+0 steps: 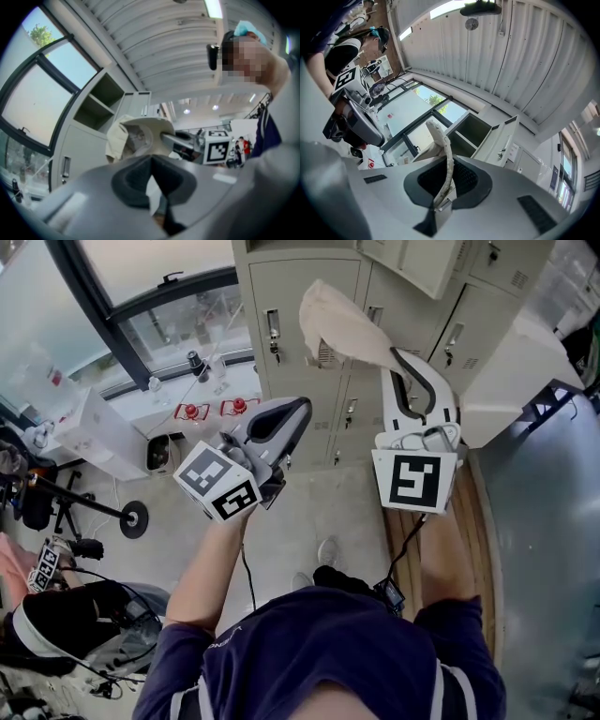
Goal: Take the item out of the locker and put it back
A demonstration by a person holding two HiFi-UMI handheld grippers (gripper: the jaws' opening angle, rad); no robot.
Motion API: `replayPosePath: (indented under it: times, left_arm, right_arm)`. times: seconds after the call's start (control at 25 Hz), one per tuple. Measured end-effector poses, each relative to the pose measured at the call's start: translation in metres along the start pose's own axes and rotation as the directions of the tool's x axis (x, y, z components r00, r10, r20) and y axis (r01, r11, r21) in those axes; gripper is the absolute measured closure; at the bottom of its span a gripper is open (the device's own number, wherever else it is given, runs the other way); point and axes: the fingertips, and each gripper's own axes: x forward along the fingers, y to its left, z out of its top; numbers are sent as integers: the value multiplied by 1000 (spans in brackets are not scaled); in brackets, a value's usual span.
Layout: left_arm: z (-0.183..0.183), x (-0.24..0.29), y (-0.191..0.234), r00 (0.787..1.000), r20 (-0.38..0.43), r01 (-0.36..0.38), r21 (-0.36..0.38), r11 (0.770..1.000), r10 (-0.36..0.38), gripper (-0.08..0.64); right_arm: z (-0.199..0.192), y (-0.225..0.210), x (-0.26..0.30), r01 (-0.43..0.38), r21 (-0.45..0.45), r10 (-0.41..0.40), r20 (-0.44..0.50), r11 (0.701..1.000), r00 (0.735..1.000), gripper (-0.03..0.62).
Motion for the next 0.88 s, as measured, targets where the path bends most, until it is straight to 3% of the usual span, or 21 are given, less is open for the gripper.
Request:
replayPosePath:
  times: [0.36,0.88]
  left_arm:
    - [11,40,54,999,36,-20,34,999,19,558]
    - [17,115,122,997,62,-54,78,995,49,557]
  right_arm:
    - [-3,-23,60,23,-63,-19,58,998,998,569]
    - [-22,-51,140,23,-67,-14,135,998,991,569]
